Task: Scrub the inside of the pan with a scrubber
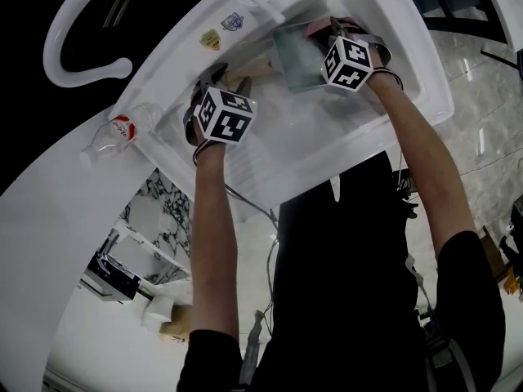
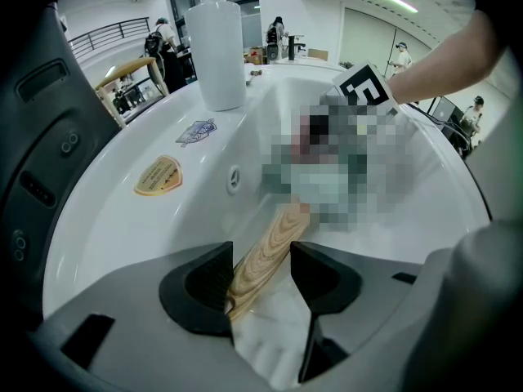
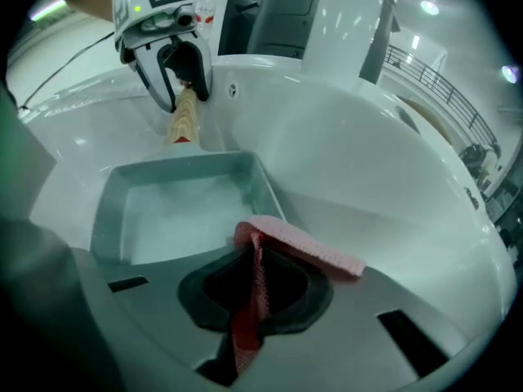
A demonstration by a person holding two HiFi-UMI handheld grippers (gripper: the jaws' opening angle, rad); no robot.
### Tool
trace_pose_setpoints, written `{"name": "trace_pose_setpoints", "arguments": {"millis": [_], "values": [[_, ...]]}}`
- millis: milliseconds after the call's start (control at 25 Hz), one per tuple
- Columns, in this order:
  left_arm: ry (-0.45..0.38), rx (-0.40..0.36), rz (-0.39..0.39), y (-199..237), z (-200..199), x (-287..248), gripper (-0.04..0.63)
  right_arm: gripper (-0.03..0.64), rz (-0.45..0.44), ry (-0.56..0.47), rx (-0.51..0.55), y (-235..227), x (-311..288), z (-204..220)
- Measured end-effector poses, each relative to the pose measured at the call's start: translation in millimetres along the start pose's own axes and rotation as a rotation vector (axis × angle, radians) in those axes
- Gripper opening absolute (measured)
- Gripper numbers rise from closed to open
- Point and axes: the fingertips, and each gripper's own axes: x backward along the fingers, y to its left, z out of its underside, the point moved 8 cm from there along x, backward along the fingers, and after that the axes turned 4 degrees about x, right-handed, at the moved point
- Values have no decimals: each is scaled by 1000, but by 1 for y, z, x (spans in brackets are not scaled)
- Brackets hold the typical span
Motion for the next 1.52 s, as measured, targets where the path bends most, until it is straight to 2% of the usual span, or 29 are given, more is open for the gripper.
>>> {"name": "trace_pose_setpoints", "arguments": {"millis": [80, 160, 280, 600, 680, 800, 920, 1280, 1400, 1520], "values": [[1, 0, 0, 0, 0, 0, 225, 35, 11, 28, 26, 2, 1, 1], [1, 0, 0, 0, -1, 0, 225, 35, -40, 57, 2, 5, 4, 3], [0, 0, 0, 0, 0, 0, 225, 35, -219, 74, -42, 18, 10, 3], [-4, -4, -1, 0, 1, 0, 224, 35, -616, 115, 13, 59, 21, 6], [-5, -4, 1, 0, 1, 0, 225, 35, -669, 138, 22, 62, 21, 6], [-8, -6, 2, 0, 1, 0, 225, 35, -688, 150, 36, 61, 21, 5], [-11, -11, 4, 0, 1, 0, 224, 35, -622, 135, 79, 56, 20, 5], [-15, -16, 5, 1, 1, 0, 224, 35, -220, 139, 97, 12, 8, 6], [-16, -17, 4, 1, 1, 0, 224, 35, -68, 169, 151, 1, 3, 9], [-17, -17, 4, 1, 2, -1, 225, 35, 42, 178, 260, 1, 1, 10]]}}
